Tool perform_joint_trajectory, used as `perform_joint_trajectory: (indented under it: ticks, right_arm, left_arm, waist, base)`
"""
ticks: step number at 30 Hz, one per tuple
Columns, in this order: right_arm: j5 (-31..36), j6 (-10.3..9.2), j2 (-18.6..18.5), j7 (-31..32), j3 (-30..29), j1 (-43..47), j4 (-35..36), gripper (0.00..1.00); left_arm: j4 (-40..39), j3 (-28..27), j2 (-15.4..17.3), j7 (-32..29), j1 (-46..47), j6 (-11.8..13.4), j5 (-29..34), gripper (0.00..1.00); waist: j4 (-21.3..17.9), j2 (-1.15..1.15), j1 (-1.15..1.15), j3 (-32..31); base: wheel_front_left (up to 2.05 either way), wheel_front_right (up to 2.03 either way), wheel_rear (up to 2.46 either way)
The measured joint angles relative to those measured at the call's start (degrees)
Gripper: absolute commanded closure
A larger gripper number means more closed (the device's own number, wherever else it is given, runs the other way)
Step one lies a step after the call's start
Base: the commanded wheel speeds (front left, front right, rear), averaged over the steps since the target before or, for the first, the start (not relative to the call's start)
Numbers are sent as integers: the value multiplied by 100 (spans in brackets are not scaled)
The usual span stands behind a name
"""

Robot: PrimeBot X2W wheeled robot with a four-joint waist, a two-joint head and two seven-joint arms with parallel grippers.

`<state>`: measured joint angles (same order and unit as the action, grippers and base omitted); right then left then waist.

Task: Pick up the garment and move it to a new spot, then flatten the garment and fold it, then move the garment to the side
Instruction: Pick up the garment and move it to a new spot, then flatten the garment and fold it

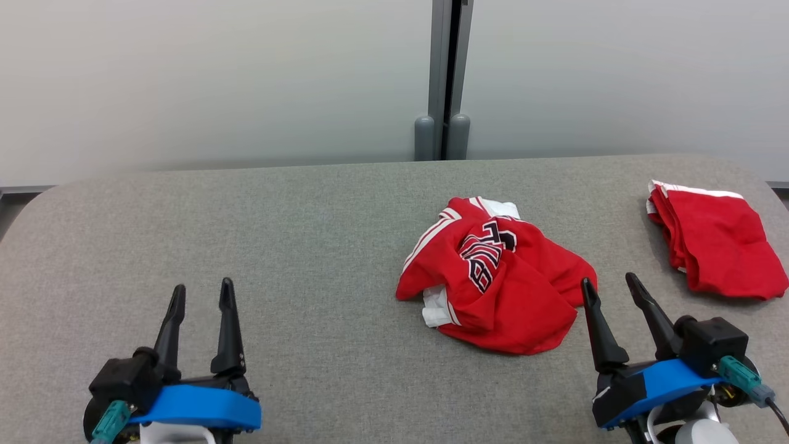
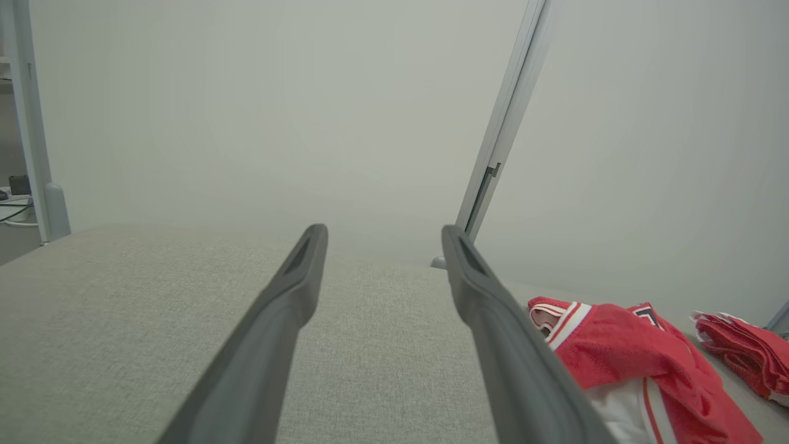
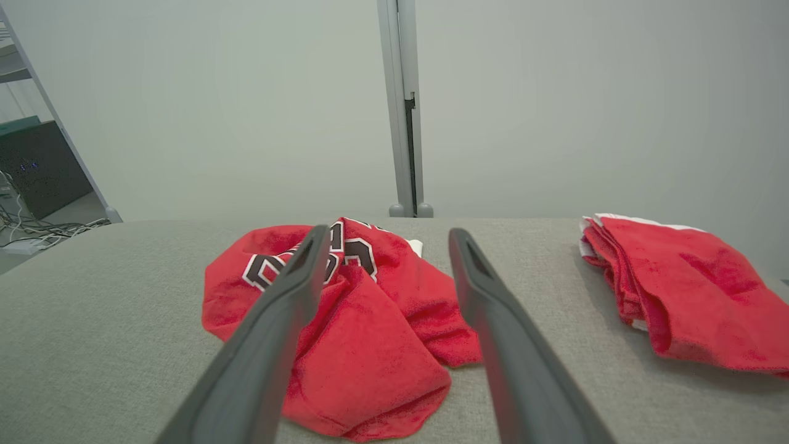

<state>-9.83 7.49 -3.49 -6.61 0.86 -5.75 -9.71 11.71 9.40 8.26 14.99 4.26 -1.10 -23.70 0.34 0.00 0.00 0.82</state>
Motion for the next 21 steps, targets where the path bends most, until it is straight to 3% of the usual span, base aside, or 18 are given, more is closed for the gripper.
perform_joint_trajectory:
  ticks: [10, 21]
  right_arm:
    - [-75, -1, 38, -27, -86, 146, -98, 0]
    - [-75, -1, 53, -26, -80, 146, -108, 0]
  left_arm:
    - [-91, -488, -189, 0, -554, -124, 154, 0]
    - [38, -613, -302, 1, -619, -236, 398, 0]
  waist:
    - [-116, 0, 0, -131]
    - [-182, 0, 0, -119]
  base:
    - [0, 0, 0]
    - [0, 0, 0]
